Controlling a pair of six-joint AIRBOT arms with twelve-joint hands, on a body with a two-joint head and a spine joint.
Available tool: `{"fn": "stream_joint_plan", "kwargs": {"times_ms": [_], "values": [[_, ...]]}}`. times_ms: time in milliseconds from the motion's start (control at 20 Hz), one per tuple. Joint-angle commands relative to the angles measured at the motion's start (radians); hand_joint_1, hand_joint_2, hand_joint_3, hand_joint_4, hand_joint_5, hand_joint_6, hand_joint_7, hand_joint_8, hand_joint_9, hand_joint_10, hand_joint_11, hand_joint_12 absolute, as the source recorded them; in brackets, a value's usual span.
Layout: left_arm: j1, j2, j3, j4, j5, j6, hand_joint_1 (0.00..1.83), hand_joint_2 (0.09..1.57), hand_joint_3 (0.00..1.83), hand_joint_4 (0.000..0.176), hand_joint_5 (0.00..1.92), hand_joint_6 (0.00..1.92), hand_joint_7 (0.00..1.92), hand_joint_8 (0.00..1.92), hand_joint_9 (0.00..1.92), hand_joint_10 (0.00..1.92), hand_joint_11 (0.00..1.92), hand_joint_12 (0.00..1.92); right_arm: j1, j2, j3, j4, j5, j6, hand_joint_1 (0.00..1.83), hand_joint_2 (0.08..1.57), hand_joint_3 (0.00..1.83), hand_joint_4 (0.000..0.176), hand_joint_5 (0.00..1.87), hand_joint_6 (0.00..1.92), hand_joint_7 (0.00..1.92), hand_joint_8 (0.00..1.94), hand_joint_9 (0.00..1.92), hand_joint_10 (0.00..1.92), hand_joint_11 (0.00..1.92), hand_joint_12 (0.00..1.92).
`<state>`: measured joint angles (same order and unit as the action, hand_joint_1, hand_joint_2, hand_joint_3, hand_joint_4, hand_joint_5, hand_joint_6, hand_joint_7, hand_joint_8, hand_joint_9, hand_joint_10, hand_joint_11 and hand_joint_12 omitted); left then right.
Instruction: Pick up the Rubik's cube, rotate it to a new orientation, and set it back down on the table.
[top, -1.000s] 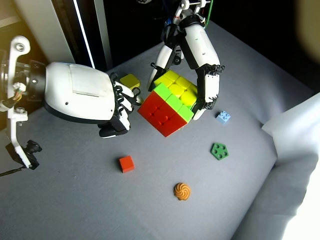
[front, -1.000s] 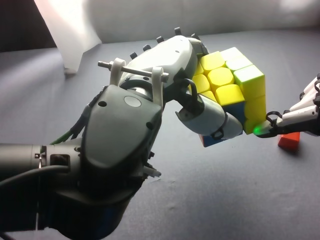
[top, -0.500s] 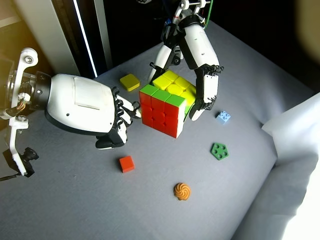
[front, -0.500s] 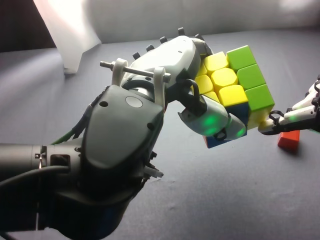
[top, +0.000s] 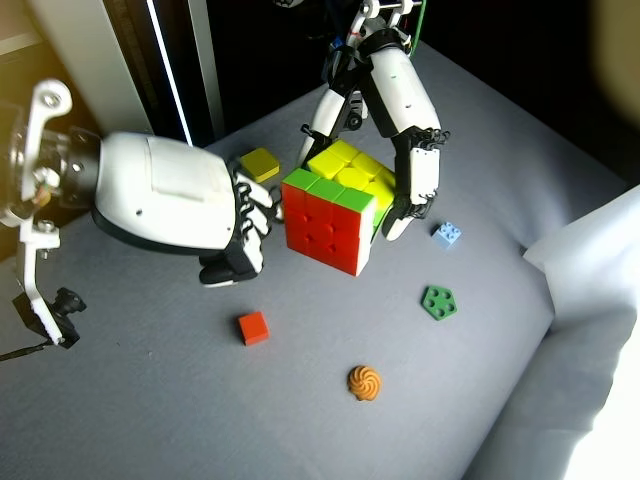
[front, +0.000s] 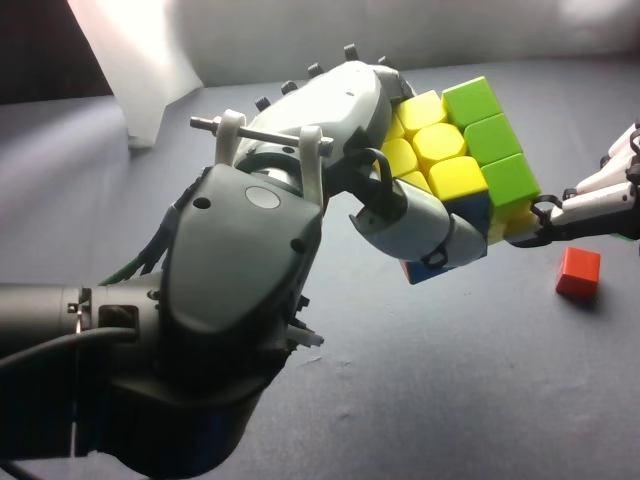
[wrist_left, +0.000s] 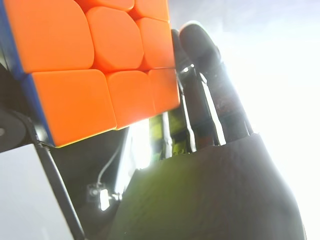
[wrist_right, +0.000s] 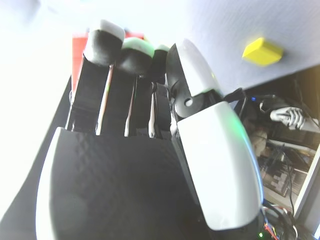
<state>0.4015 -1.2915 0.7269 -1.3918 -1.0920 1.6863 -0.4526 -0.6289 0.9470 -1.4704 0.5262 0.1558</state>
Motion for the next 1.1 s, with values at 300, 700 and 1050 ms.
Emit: {"fn": "stream_joint_plan", "kwargs": {"times_ms": [300, 700, 1050], "values": [[-0.014, -0.002, -0.005, 0.095, 0.008, -0.012, 1.34, 1.20, 0.00, 0.000, 0.79, 1.14, 0.84, 1.28, 0.70, 1.54, 0.40, 1.59, 0.059, 0.016, 0.002, 0.060, 0.010, -0.005, 1.25, 1.35, 0.00, 0.000, 0.29, 0.00, 0.58, 1.74, 0.81, 1.92, 0.82, 1.92], [-0.008, -0.002, -0.009, 0.096, 0.009, -0.012, 1.20, 1.19, 0.00, 0.000, 0.84, 1.09, 0.86, 1.37, 0.70, 1.41, 0.47, 1.57, 0.099, 0.042, 0.002, 0.060, 0.083, -0.003, 1.25, 1.36, 0.01, 0.000, 0.28, 0.00, 0.56, 1.74, 0.81, 1.92, 0.82, 1.92], [-0.007, -0.002, -0.010, 0.097, 0.008, -0.012, 1.34, 1.18, 0.00, 0.000, 0.85, 1.12, 0.87, 1.23, 0.69, 1.48, 0.38, 1.54, 0.129, 0.054, -0.001, 0.043, 0.120, 0.039, 1.27, 1.33, 0.00, 0.000, 0.29, 0.00, 0.61, 1.67, 0.84, 1.92, 0.87, 1.92]]}}
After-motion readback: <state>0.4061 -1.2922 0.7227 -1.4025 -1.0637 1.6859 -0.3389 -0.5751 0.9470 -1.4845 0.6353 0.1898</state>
